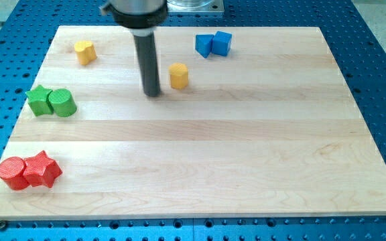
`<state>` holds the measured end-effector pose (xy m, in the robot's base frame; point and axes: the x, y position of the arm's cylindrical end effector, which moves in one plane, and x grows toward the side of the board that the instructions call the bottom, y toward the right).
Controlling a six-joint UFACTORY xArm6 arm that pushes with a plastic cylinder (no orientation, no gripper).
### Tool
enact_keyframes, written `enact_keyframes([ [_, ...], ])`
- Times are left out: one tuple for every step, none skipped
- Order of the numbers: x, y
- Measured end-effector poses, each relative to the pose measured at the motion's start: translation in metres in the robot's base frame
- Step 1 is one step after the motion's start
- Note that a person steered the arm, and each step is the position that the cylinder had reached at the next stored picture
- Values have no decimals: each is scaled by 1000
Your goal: Move the hexagon into the triangle
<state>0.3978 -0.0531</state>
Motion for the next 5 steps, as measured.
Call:
enact_keyframes([
  [-44, 28],
  [-87, 38],
  [-76, 56],
  [-106, 63],
  [-88, 90],
])
